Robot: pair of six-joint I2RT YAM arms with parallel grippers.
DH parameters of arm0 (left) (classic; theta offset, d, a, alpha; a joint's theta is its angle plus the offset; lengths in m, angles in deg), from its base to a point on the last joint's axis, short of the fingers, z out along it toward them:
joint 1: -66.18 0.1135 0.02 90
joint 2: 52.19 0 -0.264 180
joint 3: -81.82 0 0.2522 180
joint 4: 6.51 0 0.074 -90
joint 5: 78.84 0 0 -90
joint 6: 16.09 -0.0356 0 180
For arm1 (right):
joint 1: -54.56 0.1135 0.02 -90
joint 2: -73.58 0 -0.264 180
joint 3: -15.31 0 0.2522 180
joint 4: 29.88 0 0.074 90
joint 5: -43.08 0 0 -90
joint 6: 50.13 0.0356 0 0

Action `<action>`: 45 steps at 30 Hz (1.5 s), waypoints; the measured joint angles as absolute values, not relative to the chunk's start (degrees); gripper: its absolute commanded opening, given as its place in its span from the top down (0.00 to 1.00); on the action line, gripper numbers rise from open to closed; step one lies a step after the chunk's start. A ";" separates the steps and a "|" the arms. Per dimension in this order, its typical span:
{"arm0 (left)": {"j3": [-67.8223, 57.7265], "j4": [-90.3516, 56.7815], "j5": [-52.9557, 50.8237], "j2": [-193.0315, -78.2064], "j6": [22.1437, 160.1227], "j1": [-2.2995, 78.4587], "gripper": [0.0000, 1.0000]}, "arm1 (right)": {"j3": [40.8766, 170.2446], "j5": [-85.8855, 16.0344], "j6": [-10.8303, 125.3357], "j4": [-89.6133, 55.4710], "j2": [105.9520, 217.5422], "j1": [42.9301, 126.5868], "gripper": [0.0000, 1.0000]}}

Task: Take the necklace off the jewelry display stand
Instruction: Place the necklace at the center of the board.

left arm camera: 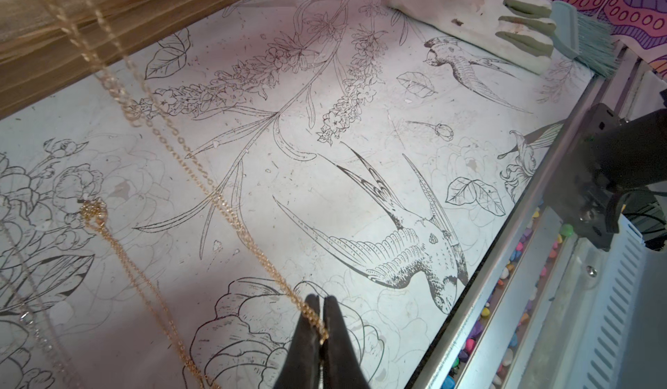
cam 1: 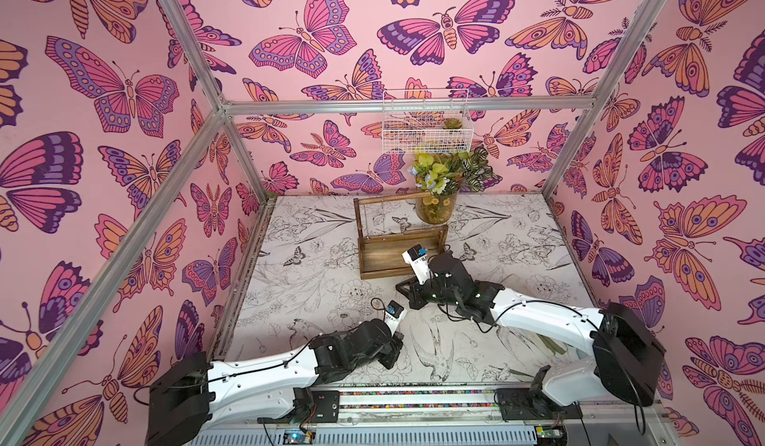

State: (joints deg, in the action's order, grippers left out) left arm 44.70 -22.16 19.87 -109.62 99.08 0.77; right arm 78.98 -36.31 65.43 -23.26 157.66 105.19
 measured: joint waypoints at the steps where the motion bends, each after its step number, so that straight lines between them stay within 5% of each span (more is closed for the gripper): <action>1: 44.86 -22.18 20.00 -109.62 99.34 0.71 1.00 | 78.91 -36.29 65.43 -23.56 158.09 105.28 1.00; 45: 46.34 -21.59 21.75 -120.37 108.09 -3.40 1.00 | 77.73 -38.98 65.41 -28.02 171.45 105.69 1.00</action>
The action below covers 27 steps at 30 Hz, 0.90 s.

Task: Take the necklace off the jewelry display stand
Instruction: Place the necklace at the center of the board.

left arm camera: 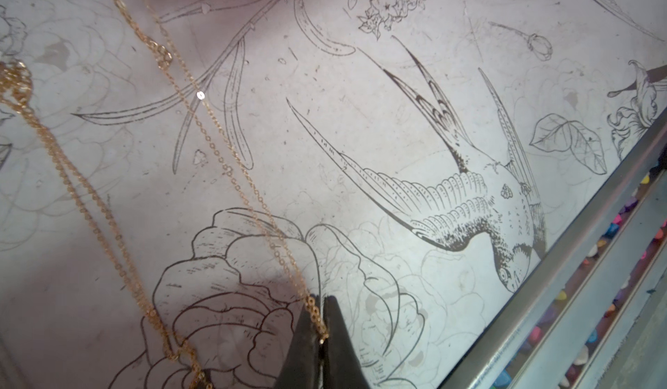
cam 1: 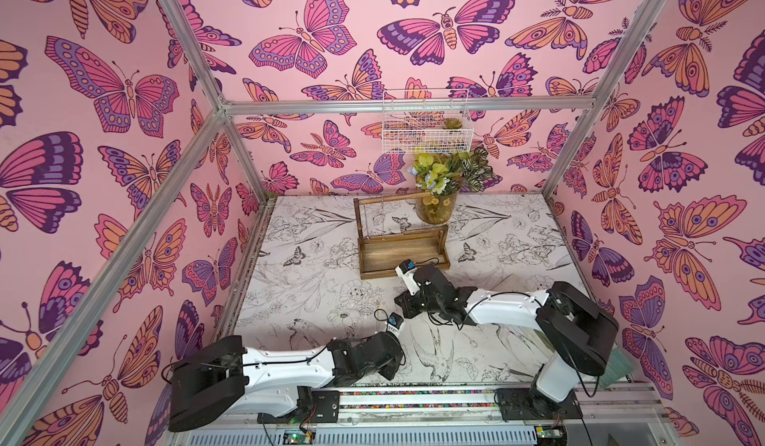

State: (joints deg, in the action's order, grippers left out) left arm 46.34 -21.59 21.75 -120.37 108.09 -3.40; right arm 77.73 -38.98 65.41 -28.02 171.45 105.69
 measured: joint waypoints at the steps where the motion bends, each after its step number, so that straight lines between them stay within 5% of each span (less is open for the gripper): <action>1: 46.34 -21.59 21.82 -120.66 108.11 -3.51 1.00 | 77.73 -38.98 65.39 -28.02 171.82 105.65 1.00; 27: 45.03 -19.80 23.85 -126.12 111.06 -5.44 1.00 | 78.50 -38.28 63.83 -28.00 175.08 104.79 1.00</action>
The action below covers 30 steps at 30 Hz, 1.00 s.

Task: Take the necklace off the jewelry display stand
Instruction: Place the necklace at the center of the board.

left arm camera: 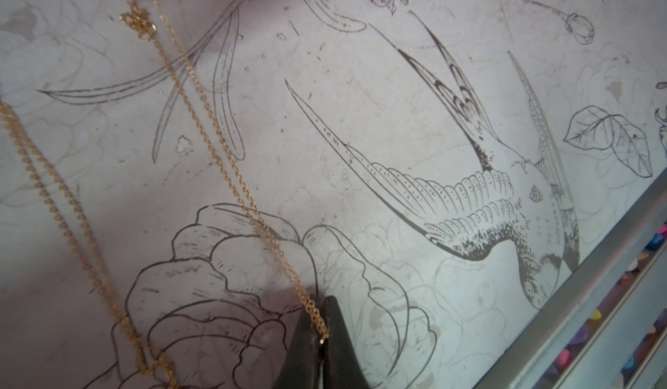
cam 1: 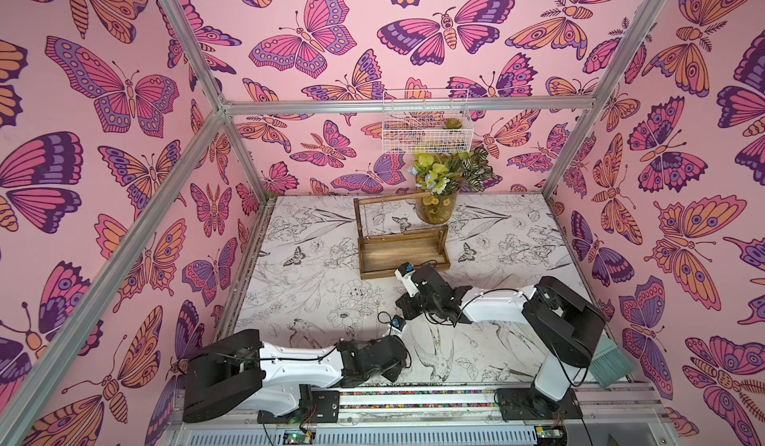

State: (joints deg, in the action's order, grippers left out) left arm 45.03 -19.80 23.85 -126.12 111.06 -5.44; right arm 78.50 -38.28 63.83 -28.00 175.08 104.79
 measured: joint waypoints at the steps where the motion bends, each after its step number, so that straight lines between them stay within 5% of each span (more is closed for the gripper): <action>1: 44.92 -19.64 23.98 -126.34 111.10 -5.52 1.00 | 78.52 -38.28 63.83 -28.00 175.10 104.79 1.00; 30: 45.31 -19.27 24.53 -126.03 113.22 -6.66 1.00 | 81.65 -39.22 62.54 -27.76 178.66 104.77 1.00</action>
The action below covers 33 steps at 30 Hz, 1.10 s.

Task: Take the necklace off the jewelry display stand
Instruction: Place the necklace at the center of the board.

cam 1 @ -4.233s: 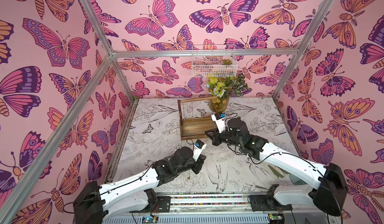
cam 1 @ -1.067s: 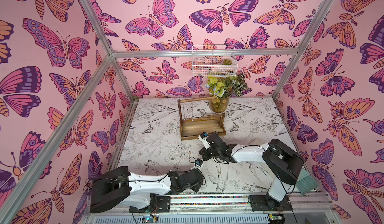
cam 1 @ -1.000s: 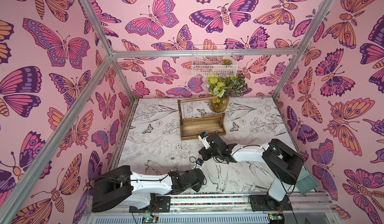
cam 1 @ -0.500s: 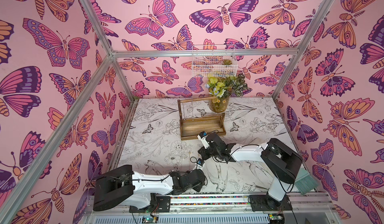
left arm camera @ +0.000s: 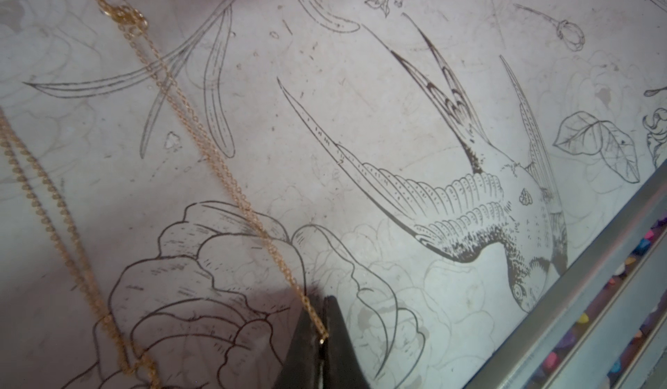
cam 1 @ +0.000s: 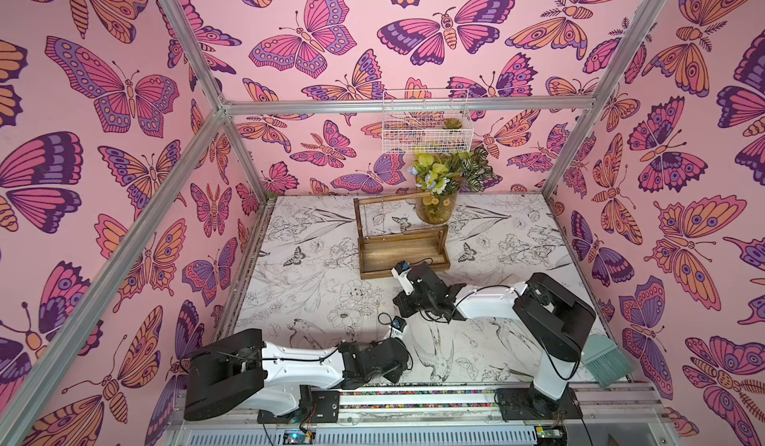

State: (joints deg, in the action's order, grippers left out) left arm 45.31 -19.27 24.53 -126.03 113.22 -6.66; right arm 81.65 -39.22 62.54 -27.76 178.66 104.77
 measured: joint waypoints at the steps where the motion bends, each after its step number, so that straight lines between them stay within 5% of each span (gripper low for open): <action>1: 45.34 -19.27 24.53 -126.03 113.24 -6.66 0.99 | 81.76 -39.20 62.48 -27.72 178.83 104.77 1.00; 33: 45.84 -20.93 25.18 -123.78 115.15 -8.28 0.71 | 81.80 -38.74 60.80 -27.30 179.75 104.77 1.00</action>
State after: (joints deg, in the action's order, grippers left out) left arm 45.84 -20.93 25.18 -123.78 115.15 -8.28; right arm 81.80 -38.74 60.80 -27.30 179.75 104.77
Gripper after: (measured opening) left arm 0.253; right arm 0.068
